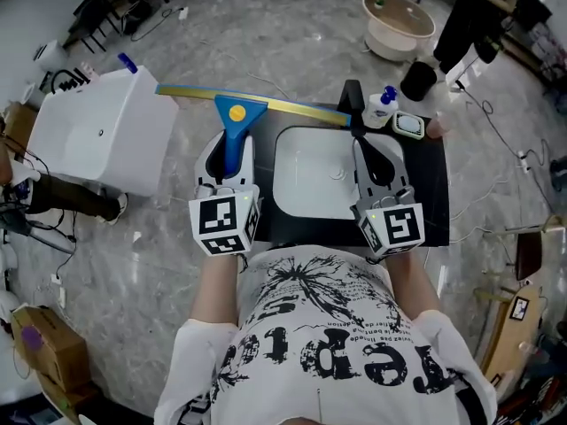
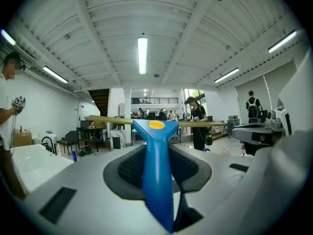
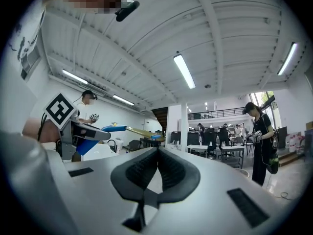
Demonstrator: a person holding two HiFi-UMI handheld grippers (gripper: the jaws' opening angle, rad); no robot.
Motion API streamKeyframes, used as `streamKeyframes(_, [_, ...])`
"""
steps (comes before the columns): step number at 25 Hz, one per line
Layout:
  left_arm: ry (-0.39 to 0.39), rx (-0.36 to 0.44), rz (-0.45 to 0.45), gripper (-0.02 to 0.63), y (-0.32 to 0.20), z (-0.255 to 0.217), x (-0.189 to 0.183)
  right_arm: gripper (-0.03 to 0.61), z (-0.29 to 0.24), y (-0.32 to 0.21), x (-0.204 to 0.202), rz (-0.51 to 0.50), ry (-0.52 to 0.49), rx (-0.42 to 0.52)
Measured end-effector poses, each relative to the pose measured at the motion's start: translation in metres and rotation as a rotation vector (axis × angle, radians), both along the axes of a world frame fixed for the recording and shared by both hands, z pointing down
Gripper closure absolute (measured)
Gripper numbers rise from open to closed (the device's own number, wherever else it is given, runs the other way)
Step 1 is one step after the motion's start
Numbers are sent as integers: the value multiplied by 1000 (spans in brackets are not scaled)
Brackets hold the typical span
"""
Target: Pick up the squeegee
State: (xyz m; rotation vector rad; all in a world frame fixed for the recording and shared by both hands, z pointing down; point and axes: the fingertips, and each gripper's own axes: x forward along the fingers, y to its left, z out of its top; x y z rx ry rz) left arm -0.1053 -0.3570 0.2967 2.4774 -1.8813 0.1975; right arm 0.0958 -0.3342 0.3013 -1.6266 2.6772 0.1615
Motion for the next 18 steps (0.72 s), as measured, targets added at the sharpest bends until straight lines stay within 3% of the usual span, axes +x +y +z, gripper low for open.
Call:
streamKeyframes(5, [-8, 44, 43, 474, 10, -18, 11, 563, -11, 9, 4, 2, 15, 23])
streamKeyframes(13, [2, 34, 55, 474, 13, -16, 17, 565, -21, 14, 16, 49, 9, 47])
streamKeyframes(18, [15, 20, 52, 474, 11, -11, 15, 566, -22, 18, 13, 25, 22, 43])
